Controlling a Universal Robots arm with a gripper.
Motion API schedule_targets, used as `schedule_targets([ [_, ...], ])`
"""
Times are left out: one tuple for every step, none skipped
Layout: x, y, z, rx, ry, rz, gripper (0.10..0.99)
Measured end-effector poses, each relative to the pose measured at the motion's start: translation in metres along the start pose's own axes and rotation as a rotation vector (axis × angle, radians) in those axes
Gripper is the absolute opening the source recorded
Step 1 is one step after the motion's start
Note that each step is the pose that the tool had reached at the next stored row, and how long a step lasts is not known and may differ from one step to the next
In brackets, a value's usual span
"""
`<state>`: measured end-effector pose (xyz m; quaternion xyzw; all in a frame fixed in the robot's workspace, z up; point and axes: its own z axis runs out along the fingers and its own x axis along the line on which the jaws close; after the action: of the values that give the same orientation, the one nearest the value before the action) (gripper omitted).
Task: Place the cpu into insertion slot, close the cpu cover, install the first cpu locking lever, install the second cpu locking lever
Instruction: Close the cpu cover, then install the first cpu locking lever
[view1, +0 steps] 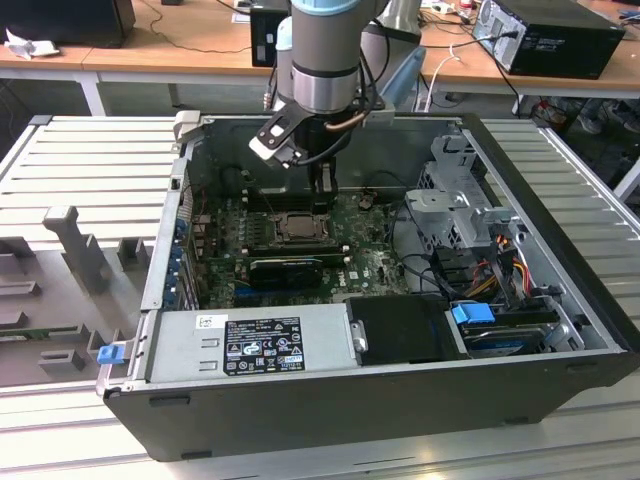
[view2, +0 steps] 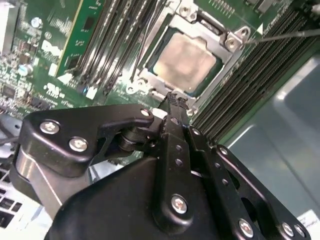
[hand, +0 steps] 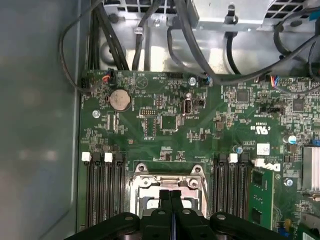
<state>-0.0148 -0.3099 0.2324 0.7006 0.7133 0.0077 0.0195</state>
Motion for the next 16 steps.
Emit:
schedule_targets([
  [0.0001,-0.0039,0.0033,0.0,0.0,0.0,0.106],
  [0.0002,-0.0112,0.0042,0.001,-0.0002,-0.002,0.106],
  [0.0004,-0.0145,0.0044,0.001,0.0001,-0.002,0.106],
  [0.0004,-0.0162,0.0043,0.002,0.0,-0.002,0.106],
  [0.0004,-0.0175,0.0042,0.001,0.0001,-0.002,0.106],
  [0.0004,-0.0198,0.0042,0.001,0.0001,-0.002,0.106],
  [0.0005,-0.0208,0.0041,0.002,0.0001,-0.002,0.106],
  [0.0005,-0.0216,0.004,0.002,0.0,-0.002,0.106],
  [0.0005,-0.0227,0.004,0.002,0.0,-0.002,0.106],
  [0.0005,-0.0237,0.004,0.001,0.0001,-0.002,0.106],
  [0.0005,-0.0242,0.004,0.001,0.0001,-0.002,0.106],
  [0.0005,-0.0247,0.004,0.001,0.0001,-0.002,0.106],
  [0.0005,-0.0252,0.0039,0.002,0.0001,-0.002,0.106],
  [0.0005,-0.026,0.0039,0.001,0.0,-0.002,0.106],
  [0.0005,-0.026,0.0039,0.002,0.0,-0.002,0.106],
  [0.0005,-0.0261,0.0037,0.002,0.0001,-0.002,0.106],
])
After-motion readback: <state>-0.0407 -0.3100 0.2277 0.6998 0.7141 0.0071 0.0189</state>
